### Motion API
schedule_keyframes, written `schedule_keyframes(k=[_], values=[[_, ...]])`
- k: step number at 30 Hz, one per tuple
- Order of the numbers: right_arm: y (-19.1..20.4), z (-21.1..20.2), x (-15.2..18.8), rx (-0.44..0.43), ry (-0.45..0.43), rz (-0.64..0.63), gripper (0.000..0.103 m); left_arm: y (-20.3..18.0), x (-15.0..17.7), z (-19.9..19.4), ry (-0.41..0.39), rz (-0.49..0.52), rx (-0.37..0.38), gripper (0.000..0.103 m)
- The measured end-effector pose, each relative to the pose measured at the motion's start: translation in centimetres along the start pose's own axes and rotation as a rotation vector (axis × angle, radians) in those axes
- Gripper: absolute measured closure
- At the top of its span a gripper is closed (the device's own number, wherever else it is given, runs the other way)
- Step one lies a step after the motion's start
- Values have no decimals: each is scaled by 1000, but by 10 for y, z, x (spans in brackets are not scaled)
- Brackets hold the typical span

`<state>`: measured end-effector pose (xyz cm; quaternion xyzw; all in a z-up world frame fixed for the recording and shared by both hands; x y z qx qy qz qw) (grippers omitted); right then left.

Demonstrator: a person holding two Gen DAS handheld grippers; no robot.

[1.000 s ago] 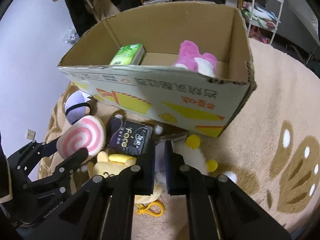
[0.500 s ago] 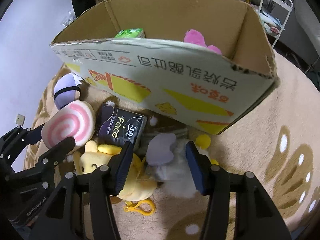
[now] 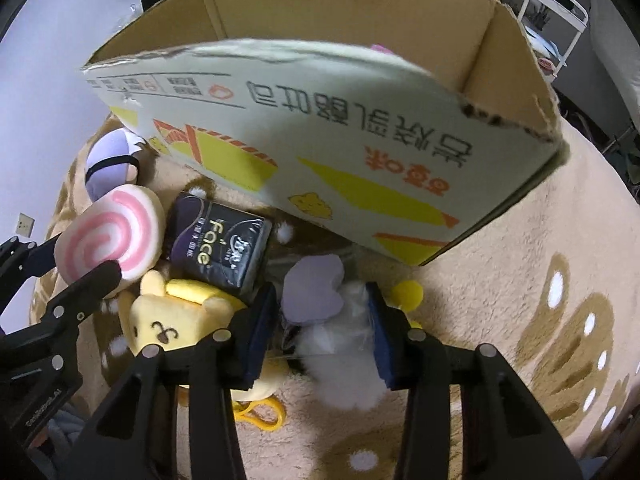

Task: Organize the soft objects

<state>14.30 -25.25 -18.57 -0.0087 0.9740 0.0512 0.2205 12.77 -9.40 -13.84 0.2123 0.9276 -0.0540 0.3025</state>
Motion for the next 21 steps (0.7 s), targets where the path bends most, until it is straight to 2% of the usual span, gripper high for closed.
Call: schedule_keyframes(k=[7,15,21], values=[[3,-7,-3,-18,-11,-12,62,1,-2,-2,4,-16,19,69],[-13,-18,0,-27,-11,19,66,0,-2,-3,0,-9,5,69],[-17,-41,5,-62,-65,64,66,2,-5,-8,-12,-19,2,69]])
Point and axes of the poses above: each gripper's, at about its wrist camera, not at the fingertips, and z roughly the way its jaws point, y to its left, x to its underside, the point moved 2 cm from there along z, roughly the way its jaws point, and after that the axes turned 8 degrees about -y, right-handed, at the moved point
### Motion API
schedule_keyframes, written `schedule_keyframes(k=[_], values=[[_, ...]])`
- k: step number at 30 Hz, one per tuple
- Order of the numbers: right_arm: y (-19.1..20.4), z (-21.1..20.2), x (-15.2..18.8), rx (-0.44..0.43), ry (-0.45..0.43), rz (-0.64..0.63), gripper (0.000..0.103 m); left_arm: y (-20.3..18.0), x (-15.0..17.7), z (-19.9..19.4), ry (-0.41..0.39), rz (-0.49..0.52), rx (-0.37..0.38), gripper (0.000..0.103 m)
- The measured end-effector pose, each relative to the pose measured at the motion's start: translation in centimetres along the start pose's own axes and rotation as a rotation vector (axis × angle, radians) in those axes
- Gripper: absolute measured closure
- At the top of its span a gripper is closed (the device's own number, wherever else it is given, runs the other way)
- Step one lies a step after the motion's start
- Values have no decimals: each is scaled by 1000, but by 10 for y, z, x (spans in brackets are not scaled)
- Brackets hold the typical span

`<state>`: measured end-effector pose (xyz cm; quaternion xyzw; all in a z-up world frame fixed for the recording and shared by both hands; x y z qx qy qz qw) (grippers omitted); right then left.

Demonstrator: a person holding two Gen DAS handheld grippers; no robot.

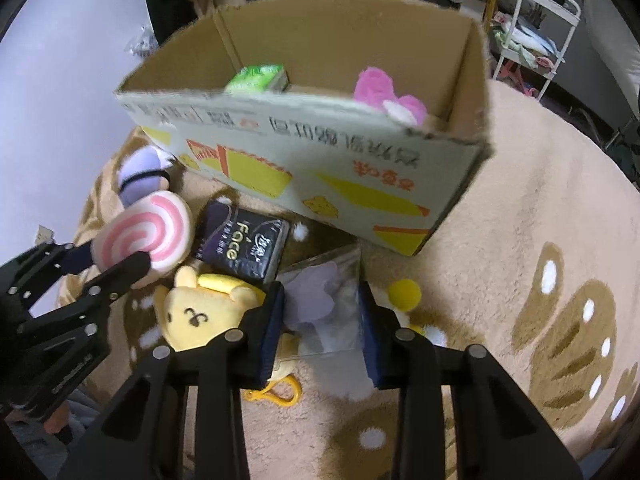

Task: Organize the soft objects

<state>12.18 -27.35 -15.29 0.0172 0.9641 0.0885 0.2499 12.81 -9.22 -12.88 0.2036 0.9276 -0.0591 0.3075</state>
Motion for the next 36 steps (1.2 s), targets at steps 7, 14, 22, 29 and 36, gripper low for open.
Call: schedule_keyframes(k=[7,14,22,29,36], values=[[-8,-17,-2,-35,-60,64,66,-3,-2,-6,-17,6,0,69],[1,-17,2,-69,-79,77,66,-6,-2,-9,-23,15,7,69],[3,-9,6,-131,-75,115,66,-5,-2,-9,-17,4,8,69],[15,17,13,-116,1,67,63,-3,-1,-6,-8,7,-3,69],[27,22,11,-73,-4,2,52,2,-1,-3,-2,-10,-10,69]])
Point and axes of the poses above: each gripper's, at about its wrist camera, not at the fingertips, and z roughly the way its jaws point, y to its left, x to its underside, the point moved 2 cm from there along z, roughly the way its jaws point, and after that the axes turned 8 degrees about -y, right-handed, at the moved point
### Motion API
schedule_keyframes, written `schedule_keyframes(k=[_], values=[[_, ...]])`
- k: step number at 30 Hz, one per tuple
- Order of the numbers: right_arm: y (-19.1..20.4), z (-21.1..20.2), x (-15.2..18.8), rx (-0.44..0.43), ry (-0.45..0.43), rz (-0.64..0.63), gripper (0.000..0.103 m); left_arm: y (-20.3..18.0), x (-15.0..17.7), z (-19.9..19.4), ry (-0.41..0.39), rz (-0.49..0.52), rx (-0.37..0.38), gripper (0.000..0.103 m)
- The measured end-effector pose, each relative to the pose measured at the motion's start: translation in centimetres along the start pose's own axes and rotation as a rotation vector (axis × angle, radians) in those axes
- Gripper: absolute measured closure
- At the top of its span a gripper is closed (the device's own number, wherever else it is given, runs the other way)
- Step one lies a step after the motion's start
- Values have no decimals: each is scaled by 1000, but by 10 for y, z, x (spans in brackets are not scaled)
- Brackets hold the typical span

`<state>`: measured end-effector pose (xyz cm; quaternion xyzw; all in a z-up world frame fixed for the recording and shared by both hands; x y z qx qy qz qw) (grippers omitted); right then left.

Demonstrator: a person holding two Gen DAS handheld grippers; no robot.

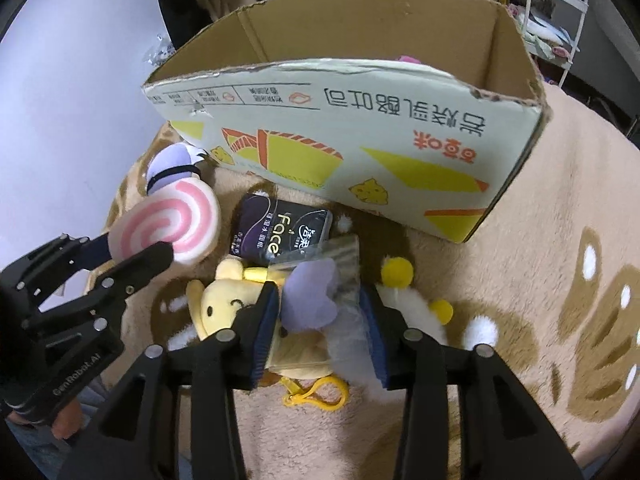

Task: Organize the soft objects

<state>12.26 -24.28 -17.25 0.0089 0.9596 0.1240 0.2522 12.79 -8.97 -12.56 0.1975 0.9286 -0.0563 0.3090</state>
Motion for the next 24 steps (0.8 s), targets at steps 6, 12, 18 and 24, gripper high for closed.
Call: schedule_keyframes(k=[6,12,18,24], values=[[13,13,-3,7,-9,-74,47,1,1,2,8,0,-1,69],[26,14,-3,40,-33,-148,51,1,1,3,6,-3,-2,69],[25,13,-5,36,-41,-126,58,3,0,1,-1,-10,-5,69],[23,-8,-6,13,-84,-101,62,4,-6,-12,-38,-13,-15,69]])
Point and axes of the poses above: each gripper's, at about its wrist camera, not at the fingertips, and z roughly the way its jaws point, y to its left, x to its underside, the point moved 2 cm from there along z, roughly the way its jaws point, and after that the axes turned 8 degrees about -y, right-handed, at the moved point
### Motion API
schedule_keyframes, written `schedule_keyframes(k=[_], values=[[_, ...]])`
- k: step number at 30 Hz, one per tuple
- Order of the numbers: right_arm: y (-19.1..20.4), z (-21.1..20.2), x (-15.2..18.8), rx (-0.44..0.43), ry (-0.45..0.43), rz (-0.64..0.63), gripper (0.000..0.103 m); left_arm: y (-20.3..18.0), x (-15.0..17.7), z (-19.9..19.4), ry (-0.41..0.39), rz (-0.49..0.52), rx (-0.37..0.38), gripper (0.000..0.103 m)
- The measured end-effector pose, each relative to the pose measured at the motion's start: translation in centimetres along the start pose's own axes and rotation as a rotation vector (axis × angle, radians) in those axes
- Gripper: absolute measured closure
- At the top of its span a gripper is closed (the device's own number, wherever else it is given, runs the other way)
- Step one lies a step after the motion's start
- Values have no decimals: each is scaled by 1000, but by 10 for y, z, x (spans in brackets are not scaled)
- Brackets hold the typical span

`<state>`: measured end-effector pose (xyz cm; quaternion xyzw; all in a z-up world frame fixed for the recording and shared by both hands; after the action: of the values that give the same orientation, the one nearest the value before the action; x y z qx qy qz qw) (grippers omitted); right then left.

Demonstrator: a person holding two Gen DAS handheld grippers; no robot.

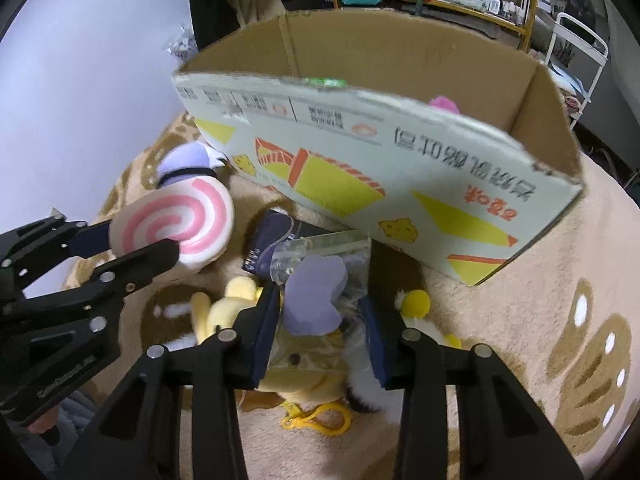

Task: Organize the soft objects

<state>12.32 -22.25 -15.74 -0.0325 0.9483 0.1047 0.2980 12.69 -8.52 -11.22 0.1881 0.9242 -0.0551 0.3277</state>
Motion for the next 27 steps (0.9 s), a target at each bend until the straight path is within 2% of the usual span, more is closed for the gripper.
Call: schedule_keyframes(k=[1,2,3,4,8,12,22,27], values=[[0,-4,0,-4,-10,6,70,0,-2,-3,-8,-2,3,69],[-1,-9,0,-8,-20,13,71,0,-4,-7,-20,-3,8,69],[-3,-14,0,-15,-29,23,85,0,-5,-10,-27,-3,10,69],[-4,-16,0,-26,-28,37,89,0,-7,-13,-36,-4,12,69],[-3,-18,1,-19,-35,52,90,-1,-10,-18,-50,-8,14,69],[-5,-35,-4,-11,-88,58,90,0,-11,-25,-79,-13,13,69],[-12,-107,-22,17,-368,89,90,-8,-29,-64,-309,7,10,69],[-18,-125,-42,24,-478,90,90,-10,-47,-79,-416,45,-22,69]])
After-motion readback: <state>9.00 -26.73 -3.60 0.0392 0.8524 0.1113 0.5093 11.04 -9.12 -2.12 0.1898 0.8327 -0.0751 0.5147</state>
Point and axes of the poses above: each gripper's, at about its wrist camera, not at the fingertips, and z roughly the way its jaws point, y to its left, x to its underside, the point moved 2 cm from there along z, roughly the way its jaws point, and after that the axes turned 8 degrees about -y, right-handed, at the moved point
